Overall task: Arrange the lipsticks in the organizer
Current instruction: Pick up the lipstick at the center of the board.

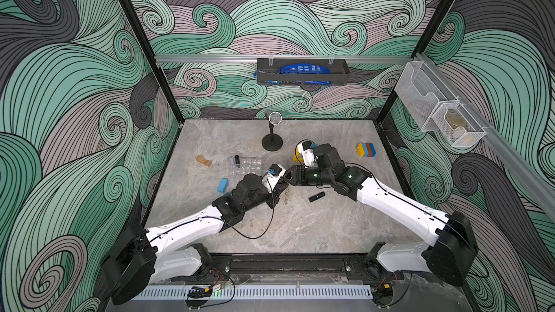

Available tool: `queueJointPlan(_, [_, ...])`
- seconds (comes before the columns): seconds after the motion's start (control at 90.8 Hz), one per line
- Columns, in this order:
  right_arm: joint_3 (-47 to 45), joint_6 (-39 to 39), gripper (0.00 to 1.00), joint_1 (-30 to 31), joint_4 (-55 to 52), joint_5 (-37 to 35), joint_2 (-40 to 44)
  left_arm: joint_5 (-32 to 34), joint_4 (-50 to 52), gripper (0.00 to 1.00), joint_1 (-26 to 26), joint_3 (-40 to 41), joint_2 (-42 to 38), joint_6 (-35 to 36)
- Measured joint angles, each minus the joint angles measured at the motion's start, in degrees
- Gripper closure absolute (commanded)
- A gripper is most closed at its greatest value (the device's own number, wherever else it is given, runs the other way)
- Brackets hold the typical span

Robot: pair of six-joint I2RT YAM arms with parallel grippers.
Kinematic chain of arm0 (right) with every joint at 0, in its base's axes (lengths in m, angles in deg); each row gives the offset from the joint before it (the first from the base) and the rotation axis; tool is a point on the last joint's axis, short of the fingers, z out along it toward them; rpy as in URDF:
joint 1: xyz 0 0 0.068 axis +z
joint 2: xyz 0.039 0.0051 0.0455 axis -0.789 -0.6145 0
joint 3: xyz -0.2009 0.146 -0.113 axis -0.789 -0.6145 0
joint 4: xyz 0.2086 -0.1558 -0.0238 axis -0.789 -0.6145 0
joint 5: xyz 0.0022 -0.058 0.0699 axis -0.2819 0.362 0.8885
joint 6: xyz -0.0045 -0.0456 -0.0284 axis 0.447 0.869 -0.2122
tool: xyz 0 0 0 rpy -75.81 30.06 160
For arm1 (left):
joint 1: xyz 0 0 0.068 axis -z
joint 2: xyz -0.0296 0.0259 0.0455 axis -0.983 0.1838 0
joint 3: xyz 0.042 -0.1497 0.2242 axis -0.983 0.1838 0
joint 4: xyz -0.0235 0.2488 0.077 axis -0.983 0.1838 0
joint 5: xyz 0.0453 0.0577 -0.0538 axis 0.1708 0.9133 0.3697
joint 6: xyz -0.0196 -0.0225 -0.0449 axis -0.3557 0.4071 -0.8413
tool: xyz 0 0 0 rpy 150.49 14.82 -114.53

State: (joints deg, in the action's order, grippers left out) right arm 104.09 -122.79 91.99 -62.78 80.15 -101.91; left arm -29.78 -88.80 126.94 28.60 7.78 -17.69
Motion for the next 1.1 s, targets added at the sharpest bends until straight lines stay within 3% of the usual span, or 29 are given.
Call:
queueJointPlan(0.154, [-1.1, 3.1, 0.35, -7.0, 4.7, 14.1, 0.3, -8.3, 2.0, 0.94, -3.1, -1.6, -1.2, -4.4])
queueJointPlan(0.297, [-7.1, 2.7, 0.32, -15.0, 14.1, 25.7, 4.6, -22.2, 2.1, 0.94, -11.0, -4.8, -1.4, -12.9])
queueJointPlan(0.418, [-7.9, 3.4, 0.32, -15.6, 18.5, 32.1, 5.7, -35.3, -1.0, 0.93, -16.0, -7.2, 0.1, -20.8])
queueJointPlan(0.638, [-7.9, 3.7, 0.38, -15.4, 24.9, 39.8, 5.6, -56.2, -14.2, 0.94, -17.0, -10.1, 8.8, -36.9])
queueJointPlan(0.892, [-7.9, 0.6, 0.48, -15.4, 29.4, 43.6, 5.6, -64.2, -46.4, 0.97, -17.0, -9.1, 17.5, -61.2])
queueJointPlan(1.101, [-7.9, -3.2, 0.57, -15.4, 33.0, 44.9, 5.3, -66.0, -56.7, 0.97, -17.0, -9.0, 21.7, -70.2])
